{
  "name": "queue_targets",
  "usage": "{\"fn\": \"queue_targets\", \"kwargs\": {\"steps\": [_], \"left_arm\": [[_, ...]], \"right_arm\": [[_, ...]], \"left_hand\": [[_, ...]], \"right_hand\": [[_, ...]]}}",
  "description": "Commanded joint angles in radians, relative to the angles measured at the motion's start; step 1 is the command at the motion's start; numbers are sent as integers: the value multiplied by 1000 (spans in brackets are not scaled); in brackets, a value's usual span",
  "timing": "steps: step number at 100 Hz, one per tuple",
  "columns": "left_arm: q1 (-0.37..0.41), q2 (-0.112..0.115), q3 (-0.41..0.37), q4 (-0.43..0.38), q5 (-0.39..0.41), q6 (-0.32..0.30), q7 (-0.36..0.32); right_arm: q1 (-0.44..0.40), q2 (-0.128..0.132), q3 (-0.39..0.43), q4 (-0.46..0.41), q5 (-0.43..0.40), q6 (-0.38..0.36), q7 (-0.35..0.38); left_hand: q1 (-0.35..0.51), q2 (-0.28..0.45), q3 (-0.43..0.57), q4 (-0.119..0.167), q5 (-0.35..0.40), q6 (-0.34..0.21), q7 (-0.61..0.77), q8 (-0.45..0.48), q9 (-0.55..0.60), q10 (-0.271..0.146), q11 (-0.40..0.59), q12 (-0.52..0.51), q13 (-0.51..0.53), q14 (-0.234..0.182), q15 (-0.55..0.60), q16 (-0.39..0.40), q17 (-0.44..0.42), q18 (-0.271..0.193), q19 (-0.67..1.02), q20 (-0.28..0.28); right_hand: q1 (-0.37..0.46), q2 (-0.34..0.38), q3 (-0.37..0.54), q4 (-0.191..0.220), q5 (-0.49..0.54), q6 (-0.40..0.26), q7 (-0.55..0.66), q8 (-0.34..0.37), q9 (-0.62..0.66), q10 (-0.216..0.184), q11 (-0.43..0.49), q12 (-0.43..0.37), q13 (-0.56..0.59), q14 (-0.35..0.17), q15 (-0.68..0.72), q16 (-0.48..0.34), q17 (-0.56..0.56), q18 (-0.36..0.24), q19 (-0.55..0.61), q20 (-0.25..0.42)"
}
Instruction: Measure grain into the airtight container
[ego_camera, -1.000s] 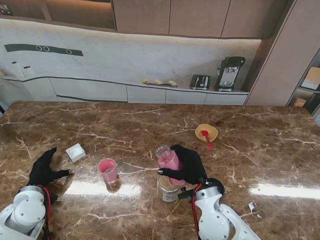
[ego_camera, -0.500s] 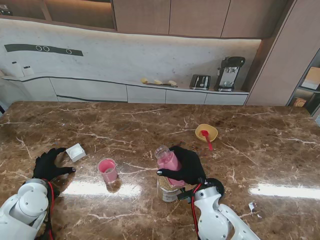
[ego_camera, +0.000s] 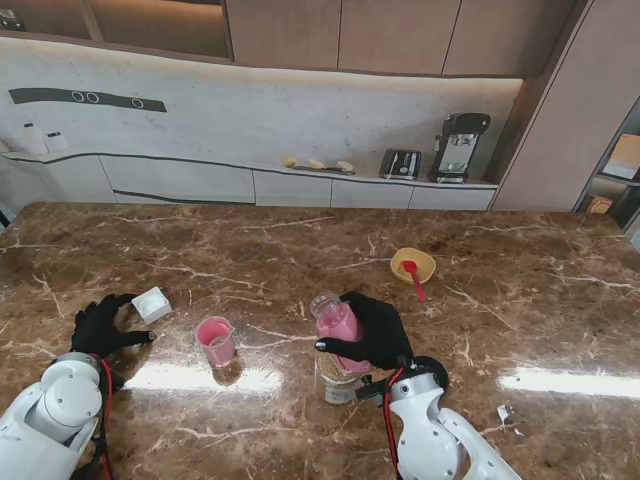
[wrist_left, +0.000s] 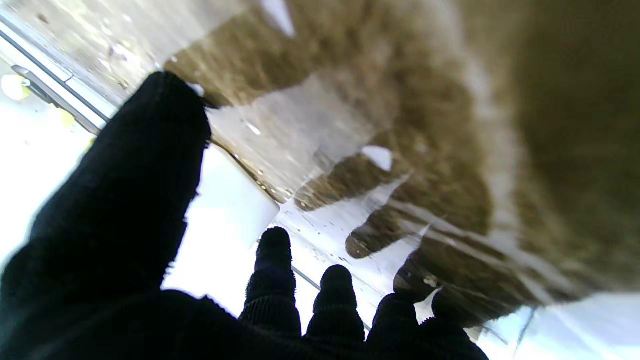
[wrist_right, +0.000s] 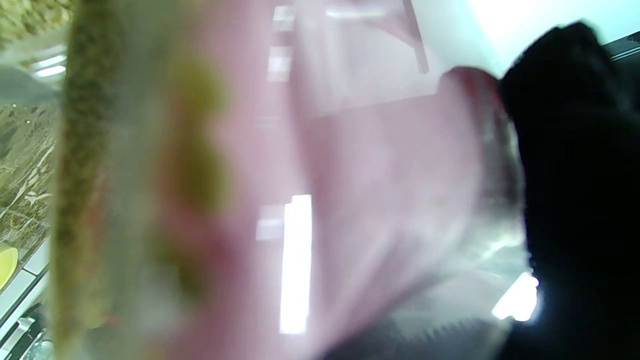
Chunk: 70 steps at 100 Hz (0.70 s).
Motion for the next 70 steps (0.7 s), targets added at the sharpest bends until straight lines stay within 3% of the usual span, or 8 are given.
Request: {"fn": "queue_targets", "kwargs": {"steps": [1,12,32,47,58,70], "left_arm": [[8,-17,27,35,0,5,-27],[-4,-17,36,42,0,8,-29],[-17,-17,47,58,3,4,-25],[-24,-18,54,65,-6,3,-25],[-29,-19,61,72,-7,5,-23],[-31,-25,61,78,-19,4,-6]], "right_arm": [[-8,-2,0,6,2,2,11],[-7,-2,-2,7,2,1,12],[-7,-2,-1,8,2,0,11],[-7,-2,-2,8,2,0,10],[-8,-2,-1,8,0,0,9],[-9,-2,1,8,0,1,7]], "left_hand": [[1,-6,-26,11,-4,-1,2,11,-31,1,-19,14,24,-1,51,29,89,87,124,0],[2,-4,-24,11,6,-3,9,14,-31,1,-19,16,24,-2,51,29,89,87,124,0],[6,17,-26,13,-14,-36,148,133,-31,0,-18,28,24,-3,52,34,89,87,124,0],[1,28,-30,12,-4,-37,176,158,-30,1,-17,31,25,-3,52,35,89,89,124,0],[7,85,-29,20,25,-53,247,216,-30,1,-16,35,25,-6,52,36,89,87,124,0],[76,158,-12,30,73,-77,347,309,-29,2,-8,53,27,-8,56,46,90,84,124,0]], "right_hand": [[245,211,310,33,112,-388,141,21,60,-148,65,16,36,-87,29,33,2,-31,21,13],[246,211,310,33,112,-387,142,21,60,-148,65,16,36,-87,29,33,2,-31,21,13],[245,211,309,33,112,-387,142,21,60,-150,64,16,36,-88,29,33,2,-31,21,13],[245,211,310,33,111,-386,141,21,61,-149,65,16,36,-87,29,33,2,-31,21,13],[247,210,310,34,111,-388,141,21,60,-149,64,16,36,-88,28,33,2,-31,21,13],[246,211,310,33,111,-387,141,21,61,-149,65,16,37,-88,29,33,2,-31,21,13]]}}
